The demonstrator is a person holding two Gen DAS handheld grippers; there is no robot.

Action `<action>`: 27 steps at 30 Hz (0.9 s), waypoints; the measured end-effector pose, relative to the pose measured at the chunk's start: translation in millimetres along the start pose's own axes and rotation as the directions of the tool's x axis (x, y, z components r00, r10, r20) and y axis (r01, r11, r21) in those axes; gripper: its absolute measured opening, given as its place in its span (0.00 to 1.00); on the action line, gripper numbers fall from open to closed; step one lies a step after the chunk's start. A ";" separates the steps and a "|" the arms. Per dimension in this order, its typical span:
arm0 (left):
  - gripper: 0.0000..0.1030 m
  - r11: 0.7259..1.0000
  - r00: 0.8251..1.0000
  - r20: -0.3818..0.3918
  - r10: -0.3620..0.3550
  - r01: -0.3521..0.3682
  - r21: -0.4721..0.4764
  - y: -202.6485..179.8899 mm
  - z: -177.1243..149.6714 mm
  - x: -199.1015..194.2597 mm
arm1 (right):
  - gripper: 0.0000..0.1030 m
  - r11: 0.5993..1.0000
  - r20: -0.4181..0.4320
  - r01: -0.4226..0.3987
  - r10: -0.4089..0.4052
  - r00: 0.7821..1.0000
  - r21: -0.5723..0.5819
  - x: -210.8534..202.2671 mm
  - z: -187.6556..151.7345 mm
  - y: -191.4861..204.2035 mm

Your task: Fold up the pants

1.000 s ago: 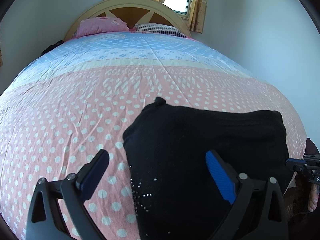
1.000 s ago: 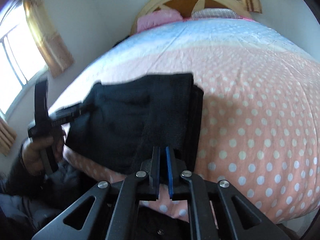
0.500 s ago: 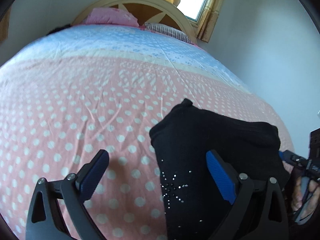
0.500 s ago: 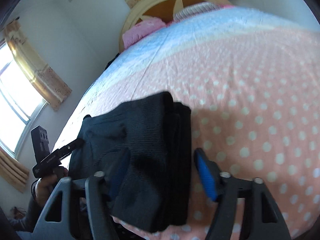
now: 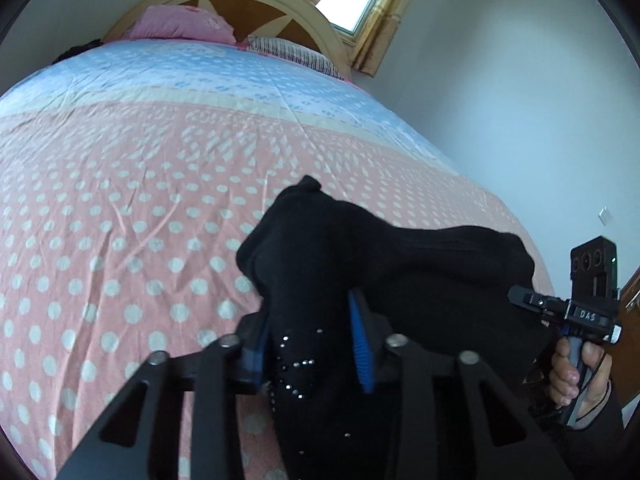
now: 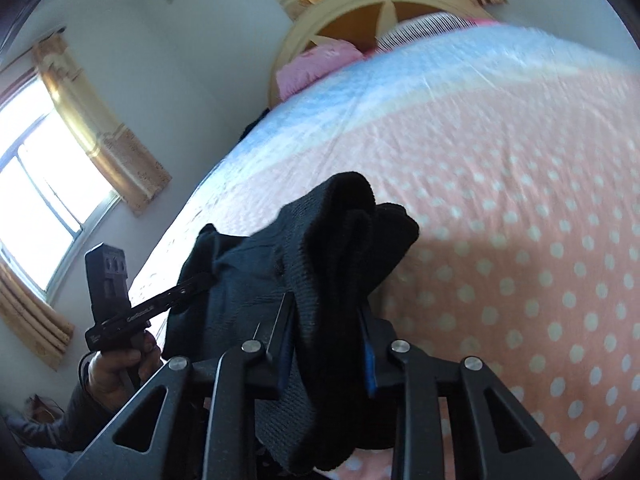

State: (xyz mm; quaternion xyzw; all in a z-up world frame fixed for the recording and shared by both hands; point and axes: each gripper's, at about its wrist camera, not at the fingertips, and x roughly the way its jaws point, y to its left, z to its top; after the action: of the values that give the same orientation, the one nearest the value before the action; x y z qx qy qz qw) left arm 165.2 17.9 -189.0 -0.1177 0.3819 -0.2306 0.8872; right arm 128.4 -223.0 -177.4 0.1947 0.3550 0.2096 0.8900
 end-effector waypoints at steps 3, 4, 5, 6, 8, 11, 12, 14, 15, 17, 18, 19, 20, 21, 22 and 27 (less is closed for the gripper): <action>0.19 1.000 1.000 0.012 0.005 -0.005 -0.005 -2.7 2.1 -5.6 | 0.27 0.999 0.010 -0.007 0.007 1.000 -0.041 -5.6 6.8 15.3; 0.18 1.000 1.000 0.016 0.008 -0.007 -0.004 -3.8 1.9 -9.0 | 0.27 0.999 0.008 -0.010 0.010 1.000 -0.053 -5.6 11.3 20.3; 0.17 1.000 1.000 0.019 0.008 -0.008 -0.003 -5.0 3.2 -12.1 | 0.27 0.998 0.005 -0.011 0.011 1.000 -0.063 -4.6 15.5 23.9; 0.17 1.000 1.000 0.021 0.009 -0.009 -0.002 -4.9 4.1 -14.6 | 0.26 0.997 0.003 -0.012 0.012 1.000 -0.071 -3.2 18.5 26.5; 0.17 1.000 1.000 0.027 0.012 -0.012 -0.008 -2.9 5.5 -22.8 | 0.26 0.996 -0.011 -0.030 0.029 1.000 -0.089 2.4 29.4 32.0; 0.16 1.000 0.998 0.053 0.026 -0.026 -0.001 3.5 10.6 -39.6 | 0.26 0.991 -0.040 -0.064 0.059 0.997 -0.118 19.5 46.0 44.2; 0.16 0.999 0.997 0.063 0.034 -0.034 0.004 6.3 13.2 -45.3 | 0.26 0.988 -0.052 -0.078 0.072 0.996 -0.132 27.7 52.3 49.4; 0.16 0.999 0.995 0.083 0.051 -0.052 0.009 15.6 19.4 -59.1 | 0.26 0.982 -0.078 -0.113 0.102 0.992 -0.151 45.2 63.7 59.4; 0.16 0.998 0.994 0.090 0.060 -0.061 0.008 21.1 22.0 -65.8 | 0.26 0.979 -0.093 -0.127 0.113 0.989 -0.162 55.1 69.0 65.9; 0.16 0.996 0.991 0.102 0.084 -0.084 0.001 32.3 27.1 -75.3 | 0.26 0.972 -0.123 -0.144 0.122 0.985 -0.188 76.0 78.9 81.5; 0.16 0.994 0.989 0.108 0.105 -0.105 -0.005 40.3 29.4 -82.3 | 0.26 0.967 -0.137 -0.153 0.127 0.982 -0.205 85.9 83.1 90.2; 0.16 0.993 0.987 0.111 0.119 -0.119 -0.009 45.3 30.2 -85.0 | 0.26 0.962 -0.146 -0.161 0.130 0.981 -0.220 94.3 84.8 98.8; 0.16 0.990 0.984 0.117 0.138 -0.137 -0.018 52.6 31.8 -91.1 | 0.26 0.959 -0.156 -0.166 0.132 0.979 -0.230 101.5 87.1 104.9; 0.16 0.988 0.980 0.124 0.156 -0.154 -0.027 60.0 32.9 -97.5 | 0.26 0.955 -0.167 -0.173 0.135 0.977 -0.240 110.7 90.1 112.9; 0.16 0.985 0.977 0.129 0.170 -0.167 -0.032 64.7 33.4 -101.3 | 0.26 0.952 -0.176 -0.181 0.139 0.975 -0.247 118.7 92.9 118.5; 0.16 0.970 0.956 0.165 0.241 -0.230 -0.081 98.3 36.3 -125.8 | 0.26 0.938 -0.207 -0.206 0.151 0.967 -0.278 157.1 98.9 152.3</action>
State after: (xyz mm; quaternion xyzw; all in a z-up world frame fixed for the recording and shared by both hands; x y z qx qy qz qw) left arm 147.4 167.0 -123.8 -0.1181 0.3213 -0.1004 0.9342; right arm 266.9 -34.9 -121.9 0.0700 0.3803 0.3578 0.8500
